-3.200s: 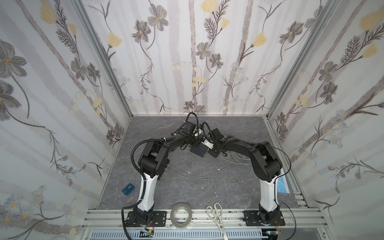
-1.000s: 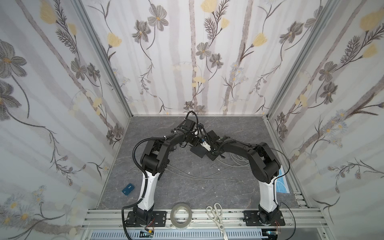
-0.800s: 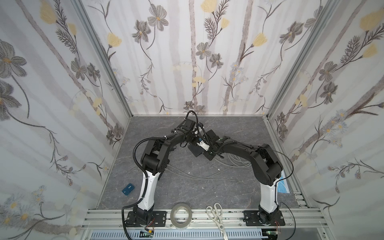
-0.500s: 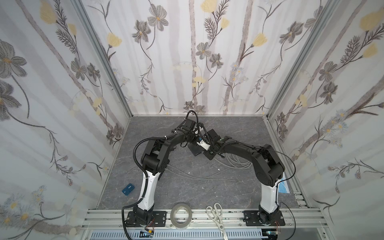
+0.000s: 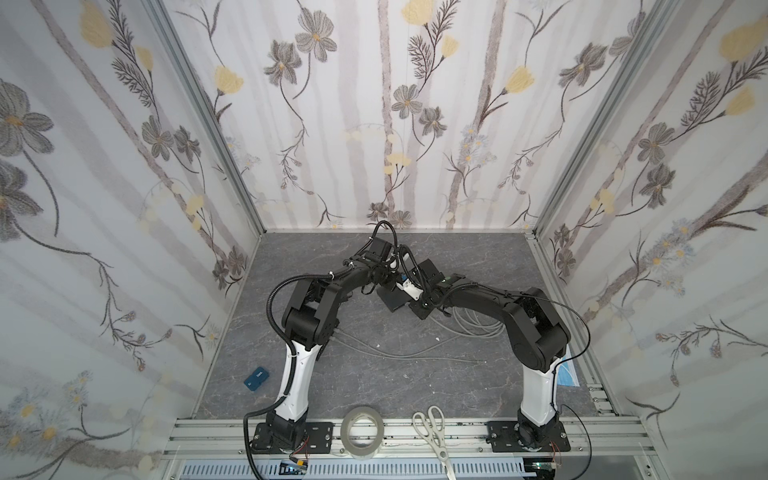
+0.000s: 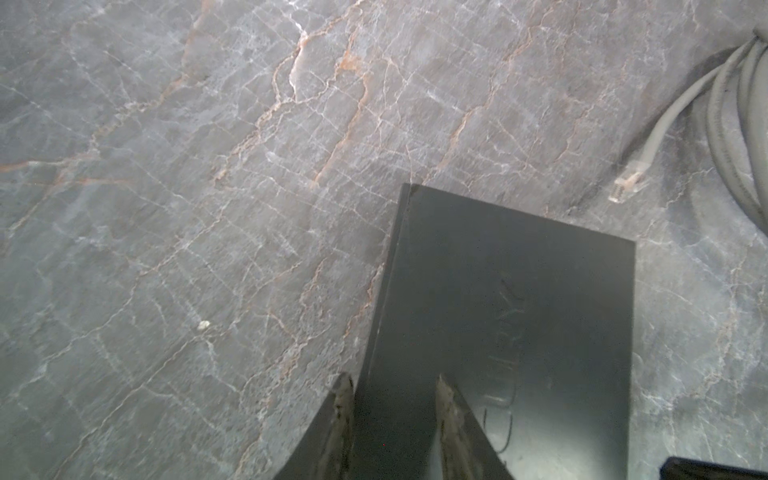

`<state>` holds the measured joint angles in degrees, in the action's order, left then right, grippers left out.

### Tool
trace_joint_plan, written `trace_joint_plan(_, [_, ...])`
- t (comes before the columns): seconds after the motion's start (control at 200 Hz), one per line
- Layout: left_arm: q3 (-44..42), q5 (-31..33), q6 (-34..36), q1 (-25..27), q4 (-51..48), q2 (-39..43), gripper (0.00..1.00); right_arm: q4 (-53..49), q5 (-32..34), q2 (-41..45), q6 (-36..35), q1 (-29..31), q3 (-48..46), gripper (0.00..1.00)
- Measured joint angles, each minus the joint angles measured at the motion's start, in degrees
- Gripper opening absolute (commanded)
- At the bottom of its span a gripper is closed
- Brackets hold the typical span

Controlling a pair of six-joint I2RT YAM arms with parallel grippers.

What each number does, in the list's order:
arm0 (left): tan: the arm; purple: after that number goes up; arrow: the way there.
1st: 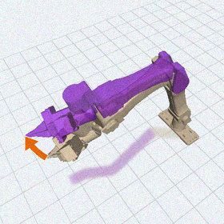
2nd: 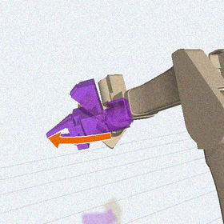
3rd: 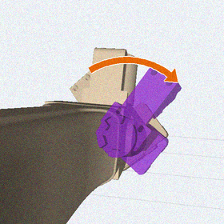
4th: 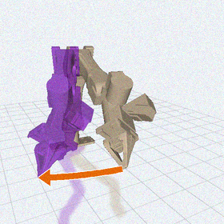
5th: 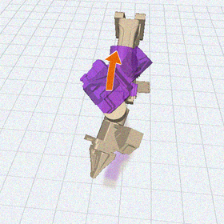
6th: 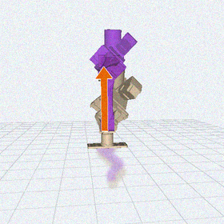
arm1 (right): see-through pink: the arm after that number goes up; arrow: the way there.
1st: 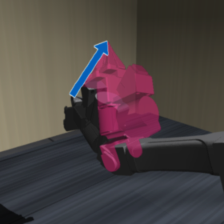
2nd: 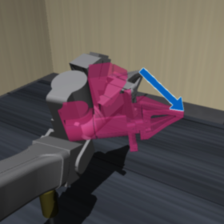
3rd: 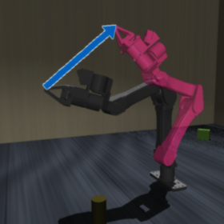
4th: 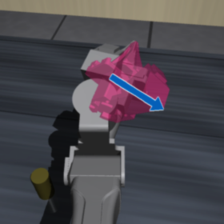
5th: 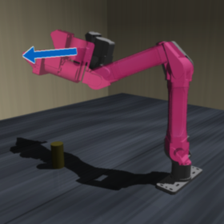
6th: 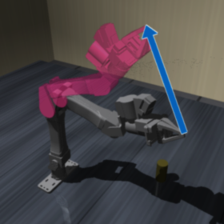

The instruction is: Insert the plug into the switch port

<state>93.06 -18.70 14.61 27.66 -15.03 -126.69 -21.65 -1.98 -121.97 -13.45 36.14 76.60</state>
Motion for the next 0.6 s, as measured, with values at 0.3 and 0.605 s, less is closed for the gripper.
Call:
trace_joint_plan(0.3, [0.0, 0.3, 0.0, 0.0, -0.2, 0.0, 0.35, 1.3, 2.6, 0.0, 1.7, -0.9, -0.9, 0.00])
trace_joint_plan(0.605, [-1.0, 0.3, 0.0, 0.0, 0.7, 0.4, 0.35, 2.1, 2.6, 0.0, 2.9, -1.0, -1.5, 0.00])
